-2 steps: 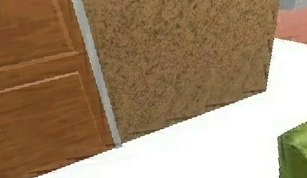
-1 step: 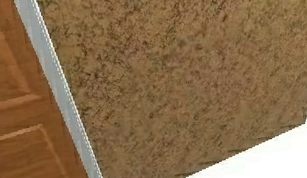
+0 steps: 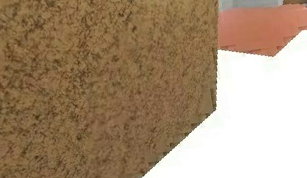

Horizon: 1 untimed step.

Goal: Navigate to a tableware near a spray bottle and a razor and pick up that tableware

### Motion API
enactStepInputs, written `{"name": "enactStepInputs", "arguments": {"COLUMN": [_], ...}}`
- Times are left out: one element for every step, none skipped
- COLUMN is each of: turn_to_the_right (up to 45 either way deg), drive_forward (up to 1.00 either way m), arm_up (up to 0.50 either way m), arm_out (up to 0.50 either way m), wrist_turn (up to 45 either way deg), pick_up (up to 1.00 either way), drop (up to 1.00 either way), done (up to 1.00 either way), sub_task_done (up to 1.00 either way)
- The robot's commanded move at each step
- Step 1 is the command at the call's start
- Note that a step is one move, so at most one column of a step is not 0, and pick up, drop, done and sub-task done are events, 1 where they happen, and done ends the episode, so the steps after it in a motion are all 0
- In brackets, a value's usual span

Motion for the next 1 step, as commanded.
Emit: {"name": "enactStepInputs", "arguments": {"turn_to_the_right": [0.0], "drive_forward": [0.35], "arm_up": [0.00], "arm_out": [0.00], "wrist_turn": [0.0], "pick_up": [0.00], "drop": [0.00], "done": [0.00], "sub_task_done": [0.00]}}
